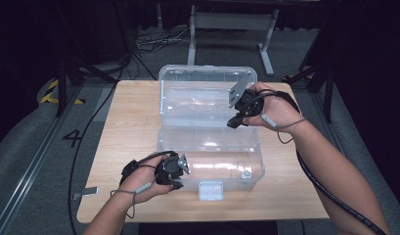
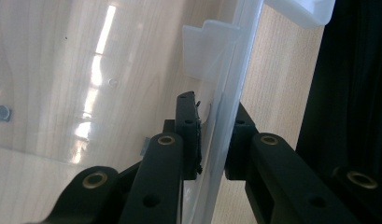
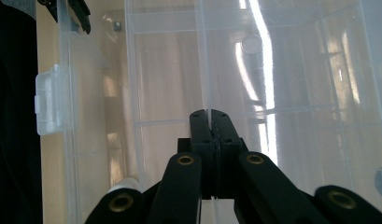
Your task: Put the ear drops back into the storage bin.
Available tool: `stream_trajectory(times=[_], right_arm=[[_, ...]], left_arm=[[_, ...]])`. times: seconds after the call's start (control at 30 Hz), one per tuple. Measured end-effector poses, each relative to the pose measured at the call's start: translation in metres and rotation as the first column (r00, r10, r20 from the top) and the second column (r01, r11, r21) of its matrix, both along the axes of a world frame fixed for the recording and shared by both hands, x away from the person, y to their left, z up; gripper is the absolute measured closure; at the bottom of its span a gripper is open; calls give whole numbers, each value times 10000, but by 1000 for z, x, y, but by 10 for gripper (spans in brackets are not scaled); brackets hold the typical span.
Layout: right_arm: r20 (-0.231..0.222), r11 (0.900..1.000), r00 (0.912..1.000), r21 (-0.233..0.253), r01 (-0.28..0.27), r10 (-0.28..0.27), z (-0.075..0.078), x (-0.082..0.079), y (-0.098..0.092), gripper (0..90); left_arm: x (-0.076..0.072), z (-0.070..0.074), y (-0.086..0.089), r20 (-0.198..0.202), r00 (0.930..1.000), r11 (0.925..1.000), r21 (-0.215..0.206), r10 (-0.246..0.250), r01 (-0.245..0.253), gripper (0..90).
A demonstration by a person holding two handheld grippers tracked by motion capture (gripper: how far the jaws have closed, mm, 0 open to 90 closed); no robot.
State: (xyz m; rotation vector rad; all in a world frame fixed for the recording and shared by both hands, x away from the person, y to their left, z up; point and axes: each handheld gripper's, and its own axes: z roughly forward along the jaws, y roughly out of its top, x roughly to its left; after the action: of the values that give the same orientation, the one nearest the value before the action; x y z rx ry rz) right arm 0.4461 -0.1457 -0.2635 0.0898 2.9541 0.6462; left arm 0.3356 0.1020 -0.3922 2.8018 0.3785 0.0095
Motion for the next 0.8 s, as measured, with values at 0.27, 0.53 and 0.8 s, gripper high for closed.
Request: stream_trajectory(times=[0.27,0.53,0.8], right_arm=[[106,10000,9999,-10,-55,55,-1,-11,-1,899],[95,9997,9996,-11,-255,255,-3,-19,-1,898],[173,9993,9992,-127,-352,354,-5,-30,-1,899]], left_arm=[[0,0,0,48,10000,10000,31,15,-15,799],[-1,0,-1,84,10000,10000,72,12,-13,798],[-2,0,-1,151,9999,9999,143,3,-5,798]])
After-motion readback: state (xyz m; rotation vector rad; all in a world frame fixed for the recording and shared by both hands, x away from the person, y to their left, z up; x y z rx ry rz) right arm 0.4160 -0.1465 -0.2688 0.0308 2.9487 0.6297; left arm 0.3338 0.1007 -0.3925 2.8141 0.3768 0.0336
